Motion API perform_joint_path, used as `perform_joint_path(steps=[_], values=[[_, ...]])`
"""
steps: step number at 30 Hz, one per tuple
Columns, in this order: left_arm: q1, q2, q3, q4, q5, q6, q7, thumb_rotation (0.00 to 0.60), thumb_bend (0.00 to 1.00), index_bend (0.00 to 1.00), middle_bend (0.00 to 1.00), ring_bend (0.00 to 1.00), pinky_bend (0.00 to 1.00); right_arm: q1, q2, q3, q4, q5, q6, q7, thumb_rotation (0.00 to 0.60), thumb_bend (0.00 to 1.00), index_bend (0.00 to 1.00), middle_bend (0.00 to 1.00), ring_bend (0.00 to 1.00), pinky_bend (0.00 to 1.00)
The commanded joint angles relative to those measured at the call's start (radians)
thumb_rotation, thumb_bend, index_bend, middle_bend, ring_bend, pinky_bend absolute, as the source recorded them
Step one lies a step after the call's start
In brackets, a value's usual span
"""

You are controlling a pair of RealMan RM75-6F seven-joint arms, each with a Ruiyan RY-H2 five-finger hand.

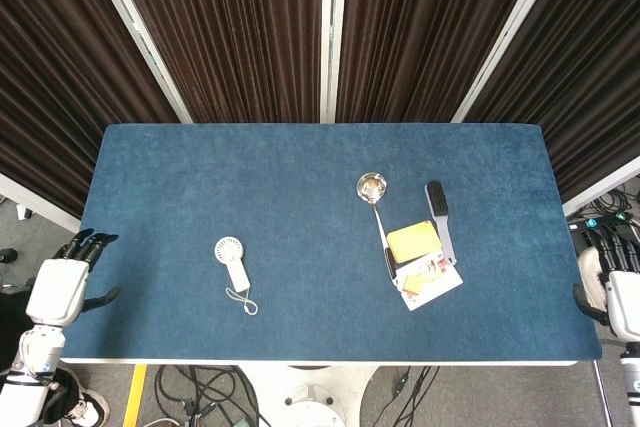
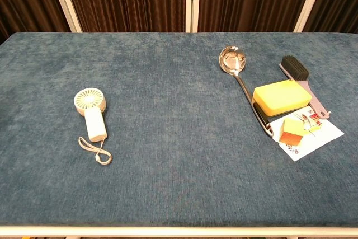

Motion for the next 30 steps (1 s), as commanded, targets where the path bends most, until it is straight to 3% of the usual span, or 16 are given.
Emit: perform_joint_path(steps=[1, 3, 6, 11, 19, 30], values=[[-0.004, 0.001, -0.004, -0.010, -0.003, -0.004, 0.011, 0.600, 0.17, 0.19, 0.47, 0.48, 0.66, 0.001, -0.001, 0.002, -0.002, -0.002, 0.001, 0.000, 0.600, 0.30, 0.00, 0.00, 0.00, 0.00], [-0.009, 0.008, 0.002, -0.024, -0.006, -0.021, 0.031, 0.600, 0.23, 0.19, 0.70, 0.72, 0.83, 0.001, -0.004, 0.001, -0.006, -0.004, 0.002, -0.001, 0.600, 0.30, 0.00, 0.00, 0.00, 0.00], [-0.013, 0.014, 0.020, -0.045, 0.007, -0.039, 0.055, 0.600, 0.33, 0.19, 0.82, 0.84, 0.91, 0.002, 0.002, -0.010, -0.014, -0.014, -0.006, -0.011, 0.600, 0.30, 0.00, 0.00, 0.00, 0.00], [-0.034, 0.003, 0.059, -0.048, 0.070, -0.075, 0.031, 0.600, 0.42, 0.19, 0.85, 0.88, 0.92, 0.002, 0.016, -0.003, -0.019, -0.002, -0.009, -0.005, 0.600, 0.30, 0.00, 0.00, 0.00, 0.00], [-0.099, -0.039, 0.105, -0.038, 0.164, -0.159, 0.017, 0.600, 0.44, 0.19, 0.86, 0.89, 0.91, 0.001, 0.022, -0.001, -0.031, 0.000, -0.005, -0.014, 0.600, 0.30, 0.00, 0.00, 0.00, 0.00], [-0.192, -0.089, 0.101, -0.059, 0.102, -0.354, 0.119, 0.600, 0.45, 0.19, 0.86, 0.89, 0.91, 0.003, 0.029, -0.002, -0.040, 0.007, -0.015, -0.022, 0.600, 0.30, 0.00, 0.00, 0.00, 0.00]])
